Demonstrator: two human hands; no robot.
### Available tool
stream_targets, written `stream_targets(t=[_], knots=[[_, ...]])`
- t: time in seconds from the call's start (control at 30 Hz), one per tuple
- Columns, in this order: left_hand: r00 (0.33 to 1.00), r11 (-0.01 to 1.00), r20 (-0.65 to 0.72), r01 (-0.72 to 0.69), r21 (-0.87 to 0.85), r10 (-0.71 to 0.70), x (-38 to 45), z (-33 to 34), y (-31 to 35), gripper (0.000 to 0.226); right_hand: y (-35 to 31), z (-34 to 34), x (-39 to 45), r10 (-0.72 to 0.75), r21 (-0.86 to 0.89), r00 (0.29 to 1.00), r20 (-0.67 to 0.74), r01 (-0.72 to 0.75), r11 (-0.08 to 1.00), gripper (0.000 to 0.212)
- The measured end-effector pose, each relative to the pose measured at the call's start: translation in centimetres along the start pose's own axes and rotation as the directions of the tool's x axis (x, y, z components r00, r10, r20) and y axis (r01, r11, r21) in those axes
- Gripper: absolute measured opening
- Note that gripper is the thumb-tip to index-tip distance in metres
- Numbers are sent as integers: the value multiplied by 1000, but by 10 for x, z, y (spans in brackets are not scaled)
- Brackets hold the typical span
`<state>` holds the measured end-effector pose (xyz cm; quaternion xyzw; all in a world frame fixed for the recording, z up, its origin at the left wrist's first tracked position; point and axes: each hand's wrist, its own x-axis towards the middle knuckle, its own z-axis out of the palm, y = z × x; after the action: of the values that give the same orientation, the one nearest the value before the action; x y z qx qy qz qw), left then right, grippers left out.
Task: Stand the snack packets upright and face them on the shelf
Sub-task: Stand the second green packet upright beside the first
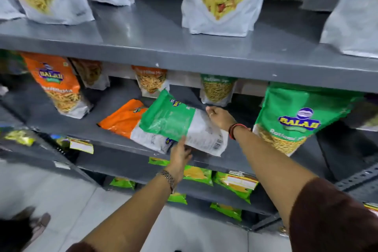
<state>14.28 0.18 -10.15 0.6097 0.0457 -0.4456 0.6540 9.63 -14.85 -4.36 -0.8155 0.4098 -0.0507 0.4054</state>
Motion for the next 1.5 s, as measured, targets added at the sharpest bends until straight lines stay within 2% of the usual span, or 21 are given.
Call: stream_targets(t=[0.07, 0.13, 0.2, 0.3, 0.37, 0.47, 0.6, 0.67, 0.73, 0.83, 0.87, 0.97, 1.0, 1.13, 1.2, 1.3, 1.43, 1.5], knots=[[999, 1000, 50, 11, 5, -11, 8, -5, 3, 37, -9, 11, 21, 45, -62, 998, 49, -42, 997, 53], [997, 1000, 77, 4, -11, -3, 18, -10, 3, 44, -14, 20, 39, 99, -58, 992, 83, -95, 994, 48], [994, 999, 104, -36, -35, 40, 26, -16, 5, 53, -13, 22, 50, 157, 27, 987, 46, -158, 987, 33], [974, 985, 148, -171, -11, 171, 33, -19, 15, 58, -10, 14, 41, 241, 219, 970, -43, -226, 949, 32], [960, 969, 135, -248, 9, 244, 38, -19, 25, 53, 1, 14, 32, 257, 323, 958, -125, -206, 924, 21], [925, 932, 187, -350, 89, 330, 47, -15, 42, 43, 16, 19, 12, 316, 465, 917, -243, -176, 868, 38], [872, 895, 321, -427, 131, 369, 63, -5, 65, 23, 30, 24, -2, 345, 604, 871, -349, -73, 794, 40], [883, 887, 293, -427, 177, 367, 71, 2, 72, 15, 29, 21, -9, 393, 646, 846, -360, -77, 759, 45], [895, 885, 258, -419, 201, 365, 74, 6, 75, 20, 30, 20, -13, 400, 677, 843, -359, -59, 733, 45], [923, 884, 252, -360, 298, 290, 75, 3, 67, 19, 31, 19, -14, 419, 755, 860, -291, -62, 652, 25], [928, 873, 270, -341, 347, 255, 74, 1, 62, 24, 31, 18, -14, 427, 770, 869, -251, -89, 632, 26], [947, 818, 291, -271, 507, 134, 89, -5, 41, 78, 32, 17, -16, 471, 716, 856, -213, -191, 672, 53], [956, 807, 275, -243, 539, 104, 99, -6, 35, 82, 34, 18, -20, 472, 693, 852, -227, -200, 693, 57], [976, 850, 199, -176, 497, 86, 87, 14, 53, 50, 43, 26, -39, 491, 645, 843, -221, -251, 722, 61], [977, 867, 181, -184, 462, 111, 81, 26, 58, 43, 47, 35, -46, 487, 712, 862, -140, -254, 654, 56], [969, 907, 225, -180, 382, 97, 79, 36, 62, 33, 48, 46, -51, 443, 782, 895, -45, -245, 573, 54], [971, 918, 200, -196, 346, 132, 70, 47, 71, 36, 48, 52, -58, 358, 750, 933, -29, -216, 625, 56], [974, 922, 150, -210, 325, 169, 60, 48, 74, 37, 47, 45, -61, 346, 709, 935, -78, -192, 679, 57]])
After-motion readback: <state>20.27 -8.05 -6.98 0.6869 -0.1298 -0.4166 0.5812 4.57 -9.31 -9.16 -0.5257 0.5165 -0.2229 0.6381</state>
